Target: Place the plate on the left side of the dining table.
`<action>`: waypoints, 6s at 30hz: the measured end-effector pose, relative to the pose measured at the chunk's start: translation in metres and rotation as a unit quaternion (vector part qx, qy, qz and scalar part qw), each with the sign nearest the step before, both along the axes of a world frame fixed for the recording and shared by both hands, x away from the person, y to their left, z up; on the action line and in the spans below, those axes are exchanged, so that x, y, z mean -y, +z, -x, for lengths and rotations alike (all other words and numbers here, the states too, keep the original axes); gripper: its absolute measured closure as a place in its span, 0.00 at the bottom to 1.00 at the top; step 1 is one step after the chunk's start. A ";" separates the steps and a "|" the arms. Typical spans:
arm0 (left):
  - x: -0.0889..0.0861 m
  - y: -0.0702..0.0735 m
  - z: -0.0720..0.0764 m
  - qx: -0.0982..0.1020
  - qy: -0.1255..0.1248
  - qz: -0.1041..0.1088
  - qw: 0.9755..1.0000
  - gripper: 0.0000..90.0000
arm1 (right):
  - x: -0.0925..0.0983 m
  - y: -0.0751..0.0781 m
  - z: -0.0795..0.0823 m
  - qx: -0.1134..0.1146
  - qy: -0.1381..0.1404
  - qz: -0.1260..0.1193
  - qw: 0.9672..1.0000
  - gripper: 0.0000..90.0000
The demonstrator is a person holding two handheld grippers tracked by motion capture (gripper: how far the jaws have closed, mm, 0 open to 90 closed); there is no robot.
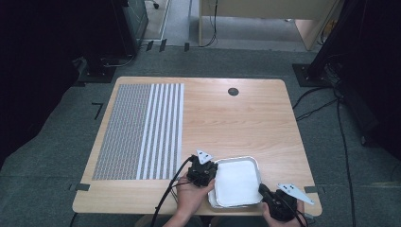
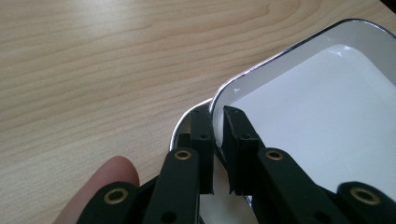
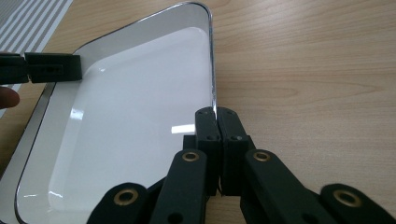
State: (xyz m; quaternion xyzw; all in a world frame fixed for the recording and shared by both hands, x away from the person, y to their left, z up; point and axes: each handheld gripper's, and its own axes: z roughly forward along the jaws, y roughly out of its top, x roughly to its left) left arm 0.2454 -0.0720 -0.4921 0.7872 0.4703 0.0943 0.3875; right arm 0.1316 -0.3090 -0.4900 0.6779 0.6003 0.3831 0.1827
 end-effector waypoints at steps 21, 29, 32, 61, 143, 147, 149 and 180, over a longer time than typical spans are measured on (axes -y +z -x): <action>-0.003 0.001 -0.002 0.014 0.033 0.020 0.999 0.96 | -0.004 -0.005 0.010 -0.015 0.038 -0.023 0.999 0.88; -0.001 0.000 0.000 0.024 0.025 0.010 0.999 0.96 | -0.003 -0.001 0.011 -0.018 0.015 -0.032 0.999 0.94; 0.000 0.002 0.000 0.029 0.022 0.005 0.999 0.96 | -0.003 0.001 0.010 -0.021 0.007 -0.031 0.999 0.97; -0.038 0.033 -0.007 0.058 0.028 0.005 0.998 0.96 | -0.028 0.012 -0.013 -0.050 0.013 -0.082 0.995 0.99; -0.258 0.060 -0.096 0.052 0.164 0.041 0.984 0.96 | -0.242 0.030 -0.134 -0.038 0.083 -0.107 0.990 0.98; -0.265 0.058 -0.102 0.053 0.169 0.040 0.983 0.96 | -0.250 0.029 -0.141 -0.043 0.081 -0.111 0.990 0.98; -0.268 0.058 -0.106 0.054 0.171 0.039 0.983 0.96 | -0.254 0.028 -0.145 -0.043 0.081 -0.113 0.989 0.98; -0.294 0.024 -0.188 0.026 0.199 0.042 0.979 0.95 | -0.306 0.003 -0.210 -0.070 0.049 -0.079 0.993 0.96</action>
